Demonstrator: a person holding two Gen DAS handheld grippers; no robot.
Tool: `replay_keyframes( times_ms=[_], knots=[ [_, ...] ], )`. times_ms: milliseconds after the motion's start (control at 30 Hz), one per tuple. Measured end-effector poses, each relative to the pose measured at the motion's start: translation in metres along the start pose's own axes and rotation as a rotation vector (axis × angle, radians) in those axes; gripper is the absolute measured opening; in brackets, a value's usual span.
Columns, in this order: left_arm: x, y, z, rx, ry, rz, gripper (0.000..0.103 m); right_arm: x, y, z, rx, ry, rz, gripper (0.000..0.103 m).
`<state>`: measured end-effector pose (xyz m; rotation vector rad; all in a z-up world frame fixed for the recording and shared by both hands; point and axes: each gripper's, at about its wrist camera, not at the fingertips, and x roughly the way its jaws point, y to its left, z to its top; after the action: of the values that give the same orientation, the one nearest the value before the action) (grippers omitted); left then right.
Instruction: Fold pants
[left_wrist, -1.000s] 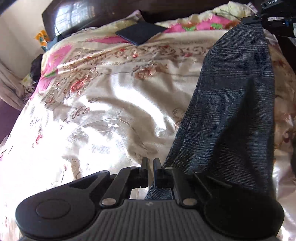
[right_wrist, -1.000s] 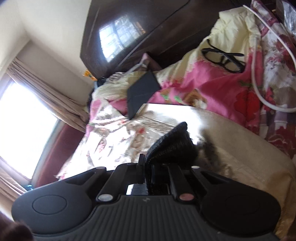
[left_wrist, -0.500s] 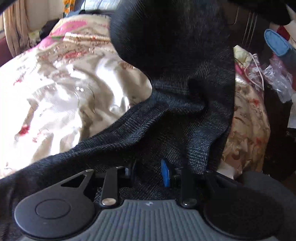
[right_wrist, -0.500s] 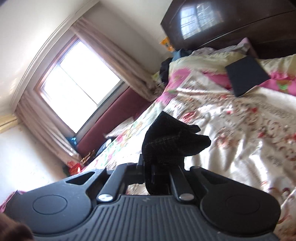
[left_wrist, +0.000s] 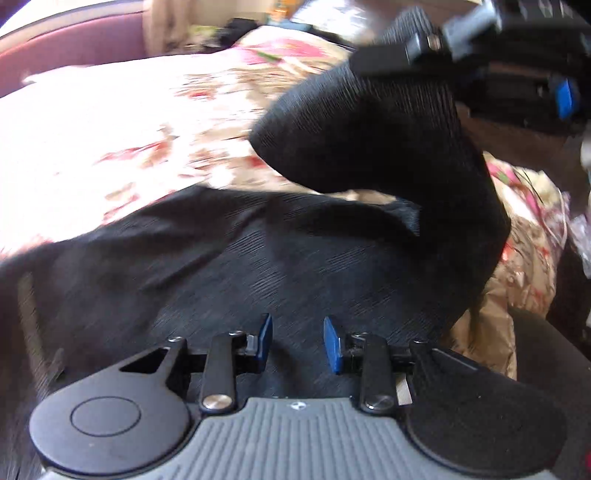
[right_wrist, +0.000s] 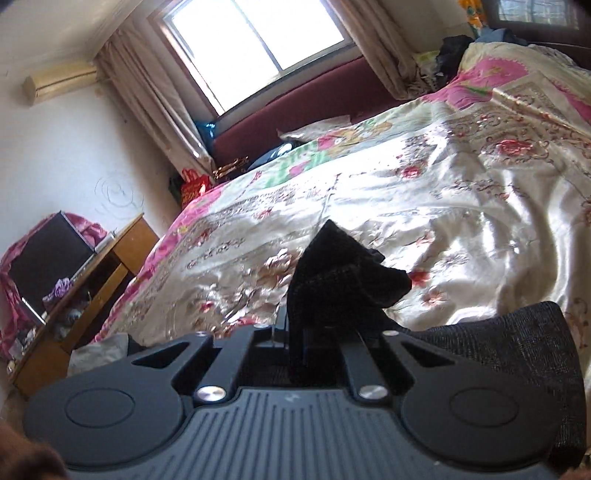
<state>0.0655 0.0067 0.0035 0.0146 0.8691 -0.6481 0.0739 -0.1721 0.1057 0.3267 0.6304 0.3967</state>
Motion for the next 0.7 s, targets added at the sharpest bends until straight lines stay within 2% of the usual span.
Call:
replay_keyframes(
  times_ms=[133, 267, 467, 700],
  knots=[
    [-0.037, 0.030, -0.027, -0.134, -0.055, 0.039, 0.050, 0.039, 0.044, -0.021, -0.147, 0.090, 0.002, 0.007],
    [-0.060, 0.043, -0.048, -0.197, -0.102, 0.069, 0.050, 0.074, 0.084, -0.041, -0.277, 0.157, -0.007, 0.008],
    [-0.074, 0.052, -0.059, -0.229, -0.151, 0.061, 0.050, 0.098, 0.120, -0.047, -0.304, 0.163, 0.005, 0.008],
    [-0.086, 0.059, -0.064, -0.268, -0.165, 0.030, 0.050, 0.116, 0.161, -0.051, -0.354, 0.135, 0.041, 0.008]
  ],
)
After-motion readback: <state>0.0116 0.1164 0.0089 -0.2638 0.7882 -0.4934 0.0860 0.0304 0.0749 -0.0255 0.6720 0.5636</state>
